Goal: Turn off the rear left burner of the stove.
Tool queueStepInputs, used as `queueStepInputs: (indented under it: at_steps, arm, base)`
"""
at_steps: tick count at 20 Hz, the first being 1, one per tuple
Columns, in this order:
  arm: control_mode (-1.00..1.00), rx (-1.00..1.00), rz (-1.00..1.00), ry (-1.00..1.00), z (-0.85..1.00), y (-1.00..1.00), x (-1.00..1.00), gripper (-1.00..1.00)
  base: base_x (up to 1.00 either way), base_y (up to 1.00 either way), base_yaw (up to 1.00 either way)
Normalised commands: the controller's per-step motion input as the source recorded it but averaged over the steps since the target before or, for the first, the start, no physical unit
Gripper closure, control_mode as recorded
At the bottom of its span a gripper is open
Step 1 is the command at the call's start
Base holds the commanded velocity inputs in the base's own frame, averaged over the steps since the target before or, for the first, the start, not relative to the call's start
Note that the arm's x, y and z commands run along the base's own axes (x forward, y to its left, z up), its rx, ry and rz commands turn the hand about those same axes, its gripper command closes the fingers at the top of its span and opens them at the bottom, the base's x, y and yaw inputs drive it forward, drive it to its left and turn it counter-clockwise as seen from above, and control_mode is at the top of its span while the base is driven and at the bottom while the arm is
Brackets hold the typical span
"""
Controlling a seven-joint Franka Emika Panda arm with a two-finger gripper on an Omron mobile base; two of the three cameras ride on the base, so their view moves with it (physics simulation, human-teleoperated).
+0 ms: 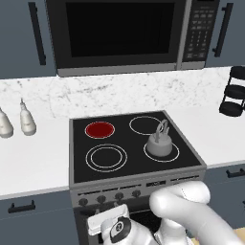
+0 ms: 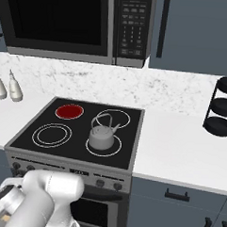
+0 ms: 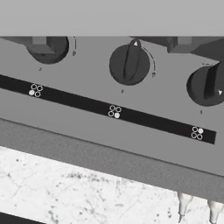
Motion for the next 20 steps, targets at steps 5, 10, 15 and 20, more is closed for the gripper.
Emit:
queueStepInputs:
  at_steps: [5,10,15,20]
  arm:
    - [-1.0,0.08,0.0,0.0,0.0,0.0,0.33,-1.0]
    - [-1.0,0.1,0.0,0.0,-0.01,0.0,0.41,-1.0]
    - [-1.0,0.11,0.0,0.0,-0.13,0.0,0.23,-1.0]
    - [-1.0,0.01,0.0,0.0,-0.68,0.02,0.0,-1.0]
  base:
    - [0.0,0.0,0.0]
    - [0.0,0.0,0.0]
    - [0.0,0.0,0.0]
    - [0.0,0.0,0.0]
